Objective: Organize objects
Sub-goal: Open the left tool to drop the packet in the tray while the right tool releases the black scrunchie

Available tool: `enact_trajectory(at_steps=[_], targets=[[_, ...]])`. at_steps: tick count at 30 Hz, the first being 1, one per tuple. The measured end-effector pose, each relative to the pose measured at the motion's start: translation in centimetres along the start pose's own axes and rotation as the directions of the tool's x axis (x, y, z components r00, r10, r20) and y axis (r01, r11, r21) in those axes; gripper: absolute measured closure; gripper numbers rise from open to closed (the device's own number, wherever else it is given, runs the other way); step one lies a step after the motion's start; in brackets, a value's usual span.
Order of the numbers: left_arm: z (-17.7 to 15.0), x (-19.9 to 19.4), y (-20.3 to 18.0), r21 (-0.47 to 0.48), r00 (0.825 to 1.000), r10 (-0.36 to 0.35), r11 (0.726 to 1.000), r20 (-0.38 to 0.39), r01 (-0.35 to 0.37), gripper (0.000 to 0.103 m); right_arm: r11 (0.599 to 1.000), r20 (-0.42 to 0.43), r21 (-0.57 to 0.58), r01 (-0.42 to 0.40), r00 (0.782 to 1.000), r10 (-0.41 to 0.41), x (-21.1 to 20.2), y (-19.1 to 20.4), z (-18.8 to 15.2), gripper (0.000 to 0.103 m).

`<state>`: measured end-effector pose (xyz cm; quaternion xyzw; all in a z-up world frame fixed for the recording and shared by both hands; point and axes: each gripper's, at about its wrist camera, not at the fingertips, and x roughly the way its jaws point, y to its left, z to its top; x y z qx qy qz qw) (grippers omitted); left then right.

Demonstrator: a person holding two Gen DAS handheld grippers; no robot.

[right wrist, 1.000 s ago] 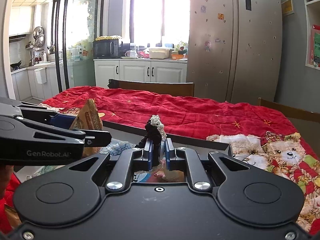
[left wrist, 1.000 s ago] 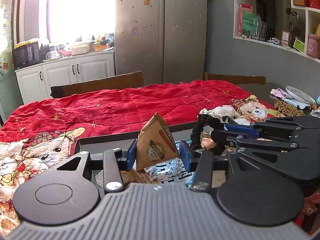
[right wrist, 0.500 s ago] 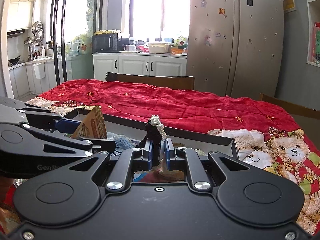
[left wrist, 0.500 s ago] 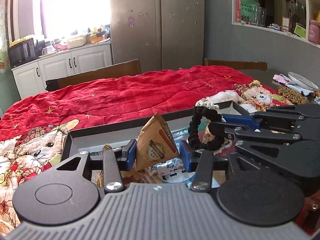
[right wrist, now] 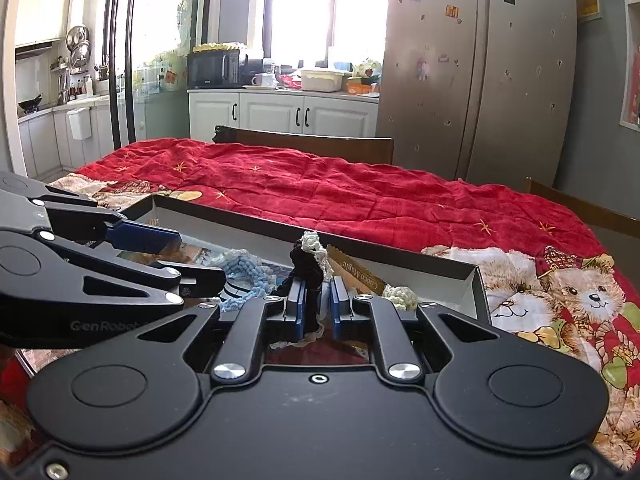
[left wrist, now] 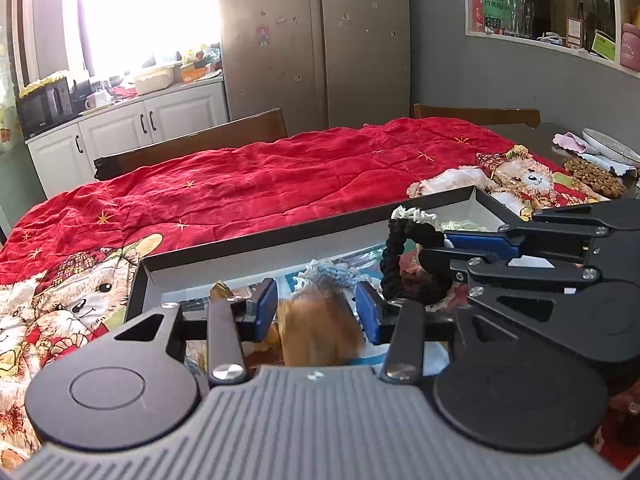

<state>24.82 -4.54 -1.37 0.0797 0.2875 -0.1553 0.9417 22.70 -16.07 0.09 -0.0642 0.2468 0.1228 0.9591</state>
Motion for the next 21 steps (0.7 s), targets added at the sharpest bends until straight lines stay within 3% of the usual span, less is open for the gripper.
enact_trajectory(at_steps=[10,21], targets=[[-0.13,0.19,-0.04,0.007,1.0,0.002,1.0,-0.007,-0.002,0.055,1.0,-0.026,-0.011,-0.002,1.0,0.002,0.43,0.09,0.02,0.088],[-0.12,-0.06,-0.05,0.011,1.0,0.004,1.0,0.005,-0.004,0.05,1.0,0.003,0.001,0.0,1.0,0.0,-0.15,-0.19,-0.16,0.084]])
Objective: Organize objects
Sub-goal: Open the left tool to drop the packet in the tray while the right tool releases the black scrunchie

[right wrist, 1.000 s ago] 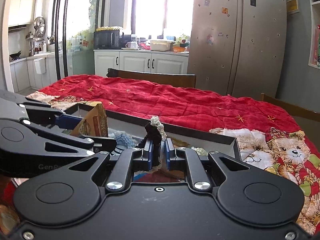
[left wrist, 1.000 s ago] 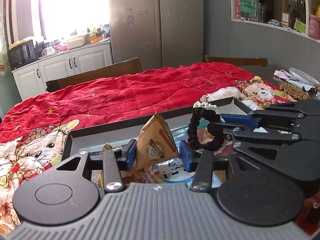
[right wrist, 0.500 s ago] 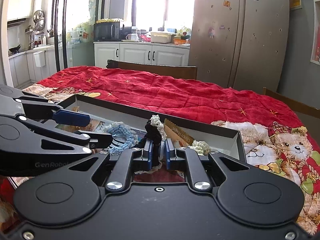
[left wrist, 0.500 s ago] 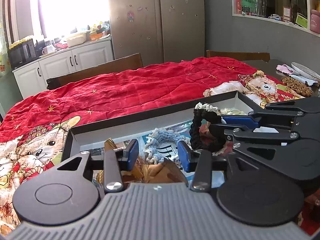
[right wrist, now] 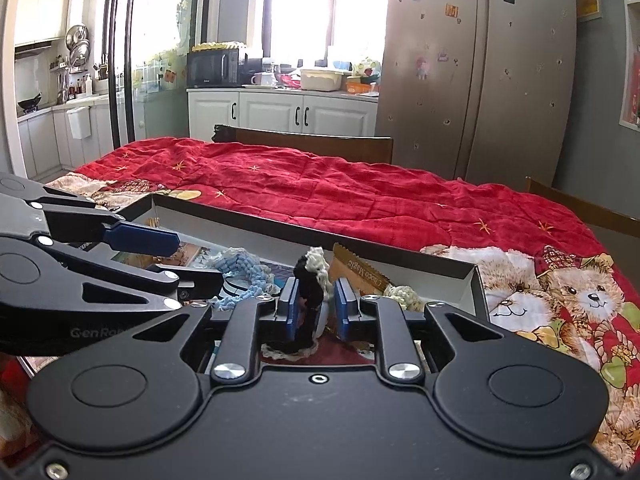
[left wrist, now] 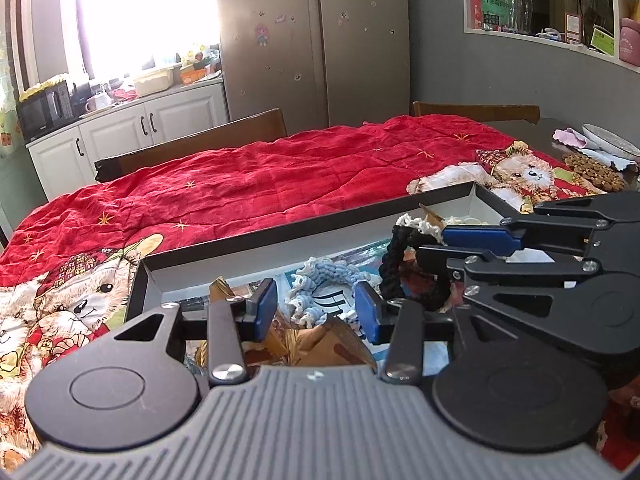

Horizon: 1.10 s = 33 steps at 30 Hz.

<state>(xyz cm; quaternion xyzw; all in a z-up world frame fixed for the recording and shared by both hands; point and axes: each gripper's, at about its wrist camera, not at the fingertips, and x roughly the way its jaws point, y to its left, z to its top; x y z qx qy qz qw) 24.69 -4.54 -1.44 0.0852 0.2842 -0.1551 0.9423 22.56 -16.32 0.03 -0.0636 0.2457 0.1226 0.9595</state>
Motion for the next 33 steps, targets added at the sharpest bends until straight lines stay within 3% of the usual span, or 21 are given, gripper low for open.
enact_trajectory(at_steps=[21,33], targets=[[0.6,-2.5,-0.3,-0.005,0.998,-0.001,1.0,0.065,0.001,0.036,0.997,0.079,0.067,-0.032,0.997,0.027,-2.6,-1.1,0.5,0.079],[0.9,-6.1,0.1,-0.034,0.992,0.001,0.999,0.13,0.003,0.03,0.995,0.13,0.076,-0.06,0.99,0.05,-5.8,-1.1,1.1,0.077]])
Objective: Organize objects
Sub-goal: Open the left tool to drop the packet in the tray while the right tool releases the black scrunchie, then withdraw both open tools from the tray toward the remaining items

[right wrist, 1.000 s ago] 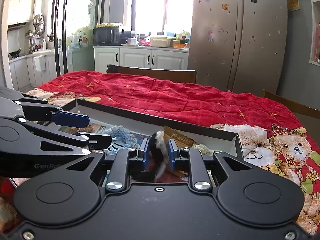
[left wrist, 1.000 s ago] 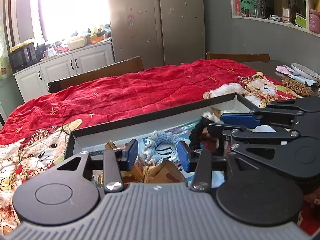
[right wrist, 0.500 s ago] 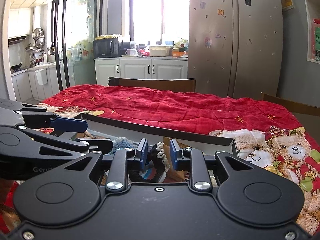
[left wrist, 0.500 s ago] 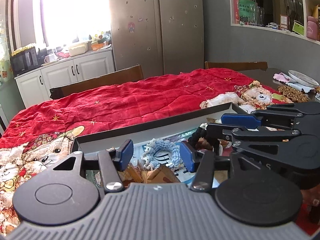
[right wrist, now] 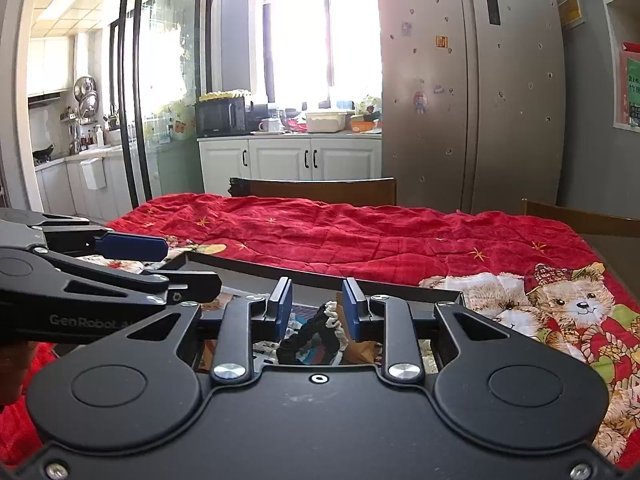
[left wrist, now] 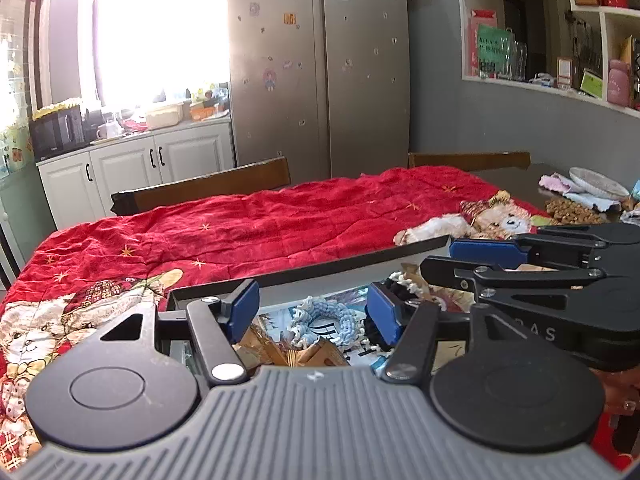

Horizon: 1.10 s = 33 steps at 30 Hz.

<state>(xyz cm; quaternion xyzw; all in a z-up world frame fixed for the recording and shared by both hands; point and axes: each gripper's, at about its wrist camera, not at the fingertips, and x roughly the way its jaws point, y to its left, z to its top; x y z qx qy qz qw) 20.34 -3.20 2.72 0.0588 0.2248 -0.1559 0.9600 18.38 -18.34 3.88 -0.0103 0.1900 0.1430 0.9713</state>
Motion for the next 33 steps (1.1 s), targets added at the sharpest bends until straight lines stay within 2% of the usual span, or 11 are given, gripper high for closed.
enact_trajectory(at_steps=[18,27,33], targets=[[-0.6,-6.0,-0.4,0.004,0.998,-0.006,1.0,0.057,0.006,0.024,0.998,0.013,0.006,-0.061,0.998,0.061,-6.4,0.4,0.4,0.077],[-2.5,-8.7,-1.1,0.038,0.998,-0.011,0.999,0.064,0.008,0.024,0.998,-0.012,-0.021,-0.063,0.998,0.063,-11.6,0.3,-1.9,0.077],[-4.9,-10.1,-1.5,0.054,0.999,-0.005,0.999,0.044,0.002,0.023,0.996,-0.047,-0.043,-0.083,0.996,0.081,-13.9,0.8,-4.3,0.076]])
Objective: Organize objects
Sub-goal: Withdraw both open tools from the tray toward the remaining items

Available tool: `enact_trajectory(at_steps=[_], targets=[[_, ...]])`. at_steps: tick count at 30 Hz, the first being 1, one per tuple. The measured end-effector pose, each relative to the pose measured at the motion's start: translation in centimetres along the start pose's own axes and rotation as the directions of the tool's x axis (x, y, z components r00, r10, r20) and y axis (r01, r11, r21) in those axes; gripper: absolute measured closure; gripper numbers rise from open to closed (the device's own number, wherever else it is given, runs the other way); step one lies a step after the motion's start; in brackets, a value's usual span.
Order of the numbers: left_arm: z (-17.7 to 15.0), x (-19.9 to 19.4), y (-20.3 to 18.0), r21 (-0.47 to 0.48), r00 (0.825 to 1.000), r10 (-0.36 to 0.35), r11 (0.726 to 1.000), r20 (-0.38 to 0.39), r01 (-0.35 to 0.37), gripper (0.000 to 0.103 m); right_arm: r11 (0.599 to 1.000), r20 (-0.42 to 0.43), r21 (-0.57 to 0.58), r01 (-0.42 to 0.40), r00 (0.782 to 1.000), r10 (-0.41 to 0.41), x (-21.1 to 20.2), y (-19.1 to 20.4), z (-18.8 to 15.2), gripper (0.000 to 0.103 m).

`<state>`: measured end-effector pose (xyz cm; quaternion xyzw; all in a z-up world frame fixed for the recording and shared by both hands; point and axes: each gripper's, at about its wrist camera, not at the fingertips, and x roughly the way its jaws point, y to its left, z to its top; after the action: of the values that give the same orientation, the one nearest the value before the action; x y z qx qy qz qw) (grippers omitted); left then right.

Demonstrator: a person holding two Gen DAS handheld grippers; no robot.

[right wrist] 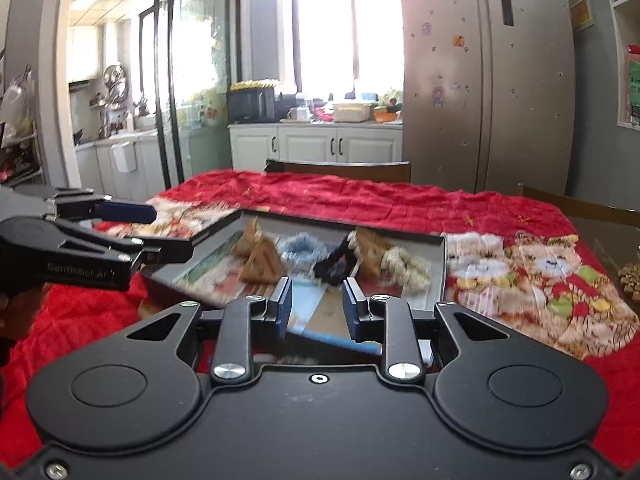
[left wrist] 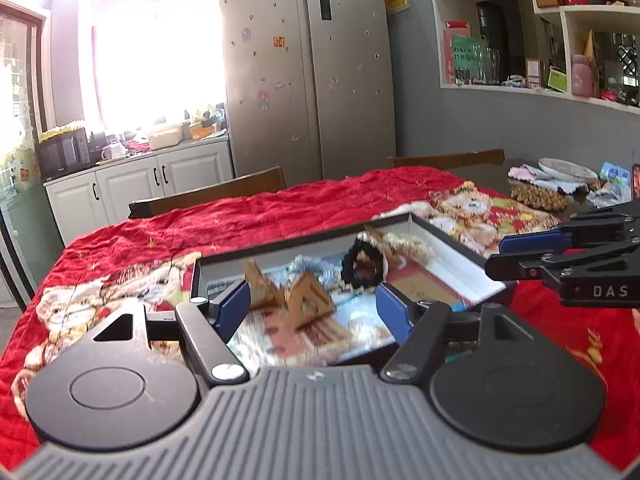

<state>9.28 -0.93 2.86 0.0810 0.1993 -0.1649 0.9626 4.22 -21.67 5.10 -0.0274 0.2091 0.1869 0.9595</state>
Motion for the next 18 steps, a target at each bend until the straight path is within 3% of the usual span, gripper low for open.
enact_trajectory(at_steps=[3,10,18], targets=[[-1.2,-0.6,-0.2,0.003,1.0,0.006,1.0,-0.009,-0.006,0.023,1.0,-0.024,-0.019,-0.013,1.0,0.012,-0.3,0.9,-1.4,0.067],[-4.0,-0.8,-0.5,-0.014,0.998,0.019,1.0,-0.056,-0.02,0.023,0.996,-0.06,-0.053,-0.072,0.996,0.068,0.7,2.5,-4.0,0.059],[-6.0,0.1,-1.0,0.012,0.994,0.037,0.999,-0.104,-0.036,0.023,0.967,-0.09,-0.245,-0.069,0.995,0.049,2.0,4.7,-5.5,0.062]])
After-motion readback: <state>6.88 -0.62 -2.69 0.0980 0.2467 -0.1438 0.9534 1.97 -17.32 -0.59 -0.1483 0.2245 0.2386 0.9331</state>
